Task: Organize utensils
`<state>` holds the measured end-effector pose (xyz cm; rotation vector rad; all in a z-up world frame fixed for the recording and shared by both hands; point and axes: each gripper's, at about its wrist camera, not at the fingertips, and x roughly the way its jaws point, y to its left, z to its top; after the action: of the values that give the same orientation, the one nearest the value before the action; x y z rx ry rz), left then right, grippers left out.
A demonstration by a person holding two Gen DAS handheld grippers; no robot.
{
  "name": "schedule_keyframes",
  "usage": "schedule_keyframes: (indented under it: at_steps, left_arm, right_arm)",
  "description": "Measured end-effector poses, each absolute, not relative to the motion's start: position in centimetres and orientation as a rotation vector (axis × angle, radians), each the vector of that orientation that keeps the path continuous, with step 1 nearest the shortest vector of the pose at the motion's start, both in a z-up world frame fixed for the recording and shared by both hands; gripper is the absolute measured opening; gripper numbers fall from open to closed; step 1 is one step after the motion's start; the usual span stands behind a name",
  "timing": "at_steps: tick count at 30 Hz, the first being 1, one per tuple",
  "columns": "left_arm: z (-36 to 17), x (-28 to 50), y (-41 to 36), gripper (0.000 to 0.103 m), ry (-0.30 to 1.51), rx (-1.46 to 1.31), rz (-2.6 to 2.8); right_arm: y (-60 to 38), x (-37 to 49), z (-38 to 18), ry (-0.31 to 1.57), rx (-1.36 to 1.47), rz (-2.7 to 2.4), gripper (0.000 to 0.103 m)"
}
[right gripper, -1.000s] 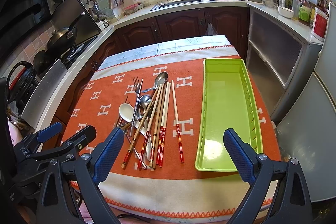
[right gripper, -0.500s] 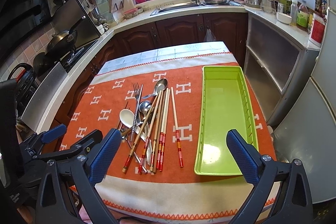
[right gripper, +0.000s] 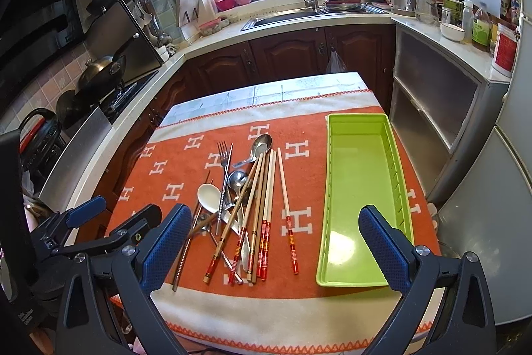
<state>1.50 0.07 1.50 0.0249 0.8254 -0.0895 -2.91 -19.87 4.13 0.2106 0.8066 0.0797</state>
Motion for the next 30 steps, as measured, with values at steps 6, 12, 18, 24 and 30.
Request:
schedule_keyframes:
  at_steps: [6, 12, 18, 24, 30]
  left_arm:
    - [1.9, 1.7, -0.5, 0.094, 0.825, 0.043, -0.114]
    - [2.3, 1.9, -1.3, 0.095, 0.829, 0.065, -0.148]
    - [2.4, 2.8, -1.7, 0.095, 0.832, 0.091, -0.172]
    - [2.4, 4.6, -1.3, 0.094, 0.824, 0.107, -0.197]
    - [1.4, 7.8, -0.3, 0.089, 0.861, 0.085, -0.197]
  right_arm:
    - [-20.5, -2.8, 4.8, 0.790, 0.227, 0.069, 0.102]
    - [-20.7, -3.0, 5.4, 0.777, 0.224, 0.065, 0.102]
    - [-20.6, -2.2, 5.7, 0.791, 0.193, 0.060, 0.102]
    - [-20.4, 0.1, 5.6, 0.827, 0.160, 0.078, 0.102]
    - [-21.3, 4.9, 3.9, 0.914, 0.189, 0.114, 0.085]
